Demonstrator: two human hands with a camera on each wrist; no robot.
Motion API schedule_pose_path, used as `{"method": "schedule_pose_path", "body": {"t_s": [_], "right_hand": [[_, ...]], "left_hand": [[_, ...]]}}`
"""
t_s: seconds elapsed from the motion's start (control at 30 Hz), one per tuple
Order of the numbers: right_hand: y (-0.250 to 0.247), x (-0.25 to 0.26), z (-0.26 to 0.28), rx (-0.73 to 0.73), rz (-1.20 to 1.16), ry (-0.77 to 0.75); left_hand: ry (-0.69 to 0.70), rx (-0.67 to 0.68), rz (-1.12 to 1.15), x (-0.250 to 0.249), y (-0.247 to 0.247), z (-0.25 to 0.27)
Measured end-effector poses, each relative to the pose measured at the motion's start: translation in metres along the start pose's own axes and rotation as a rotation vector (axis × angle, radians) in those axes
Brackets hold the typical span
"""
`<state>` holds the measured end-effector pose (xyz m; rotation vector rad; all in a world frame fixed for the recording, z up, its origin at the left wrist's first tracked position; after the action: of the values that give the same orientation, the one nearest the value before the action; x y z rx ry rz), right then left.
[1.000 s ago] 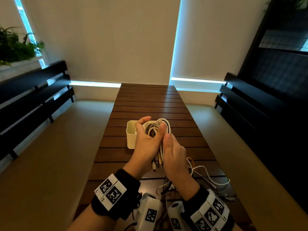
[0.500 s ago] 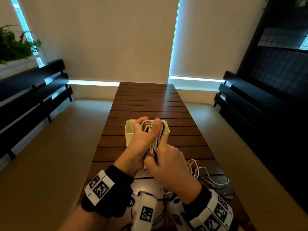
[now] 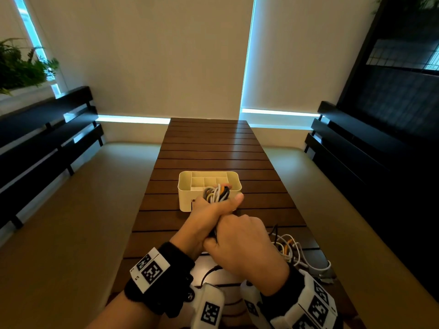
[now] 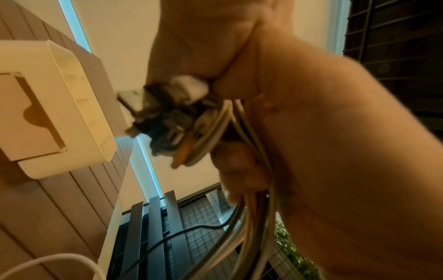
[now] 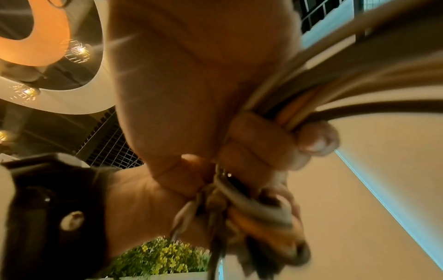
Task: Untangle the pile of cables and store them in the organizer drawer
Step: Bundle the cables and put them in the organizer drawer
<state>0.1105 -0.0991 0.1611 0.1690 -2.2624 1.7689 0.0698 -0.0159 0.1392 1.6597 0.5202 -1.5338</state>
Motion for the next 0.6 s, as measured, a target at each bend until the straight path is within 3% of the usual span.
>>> {"method": "schedule_pose_path", "body": {"t_s": [0.17,0.27,0.33,0.47,0.6], "right_hand": [[0.004,0.0,0.005,-0.231,-0.55,0.271],[0.009,-0.01,0.001,-0.212,-0.672,0.32],[0.012,-0.019,-0.001,-0.054,-0.717,0.35],[0.026,-0.033,-0.001,0.424,-0.982,0.281],[0.032,-0.051,-0.01,0.67,-0.701,0.221]], "left_hand": [[0.088,0.018,0.21,-0.015,-0.011,-0.01],[0.162,-0.049,0.274,-0.019,-0.015,-0.019],[0.2,-0.054,0.312,-0.021,-0.016,-0.021],[0.178,0.011,0.393,-0.021,-0.013,-0.019],[0.094,0.129,0.349,-0.014,-0.008,-0.011]]}}
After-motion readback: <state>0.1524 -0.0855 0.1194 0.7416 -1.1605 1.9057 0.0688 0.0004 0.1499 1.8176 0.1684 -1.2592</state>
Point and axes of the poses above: each hand's wrist, its own z-axis away from the middle knuckle, its own y-axis out of the palm, x = y × z, the point moved 2 cm from there along -z, towards the middle knuckle, and after that the axes turned 5 degrees about -z, right-handed, at the moved point
